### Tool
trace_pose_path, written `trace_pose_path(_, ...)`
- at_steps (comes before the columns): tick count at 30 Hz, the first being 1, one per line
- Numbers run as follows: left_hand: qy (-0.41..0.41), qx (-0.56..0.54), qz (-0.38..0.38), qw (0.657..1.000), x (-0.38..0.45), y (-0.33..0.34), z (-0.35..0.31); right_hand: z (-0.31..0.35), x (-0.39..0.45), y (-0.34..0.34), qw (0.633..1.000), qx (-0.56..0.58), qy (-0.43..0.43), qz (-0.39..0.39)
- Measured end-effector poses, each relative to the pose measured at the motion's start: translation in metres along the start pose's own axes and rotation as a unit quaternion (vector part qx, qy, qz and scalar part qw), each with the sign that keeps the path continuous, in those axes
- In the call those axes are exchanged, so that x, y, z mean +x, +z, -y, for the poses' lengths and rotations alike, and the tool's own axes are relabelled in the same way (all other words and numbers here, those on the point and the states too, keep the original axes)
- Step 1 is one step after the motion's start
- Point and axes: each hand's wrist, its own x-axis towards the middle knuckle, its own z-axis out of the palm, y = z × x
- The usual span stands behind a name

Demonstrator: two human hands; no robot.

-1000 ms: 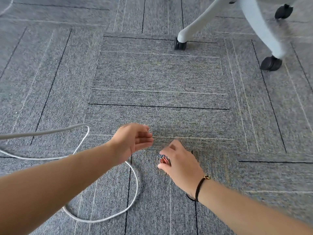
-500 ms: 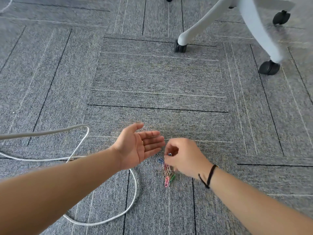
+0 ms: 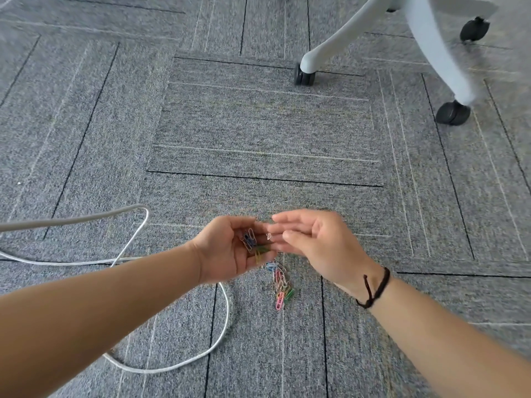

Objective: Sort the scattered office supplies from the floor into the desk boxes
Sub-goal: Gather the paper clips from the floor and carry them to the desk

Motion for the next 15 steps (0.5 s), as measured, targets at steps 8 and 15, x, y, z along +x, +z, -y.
trace_pose_path(8,-0.010,0.023,0.013,1.000,-0.004,0.008,0.003,0.008,-0.001,0.009,0.994,-0.069,-0.046,0.076)
trace_pose_path(15,0.019,0.003,-0.038,0.999,-0.003,-0.002,-0.006,-0.041,-0.014,-0.006,0.931,-0.357,0.005,0.077)
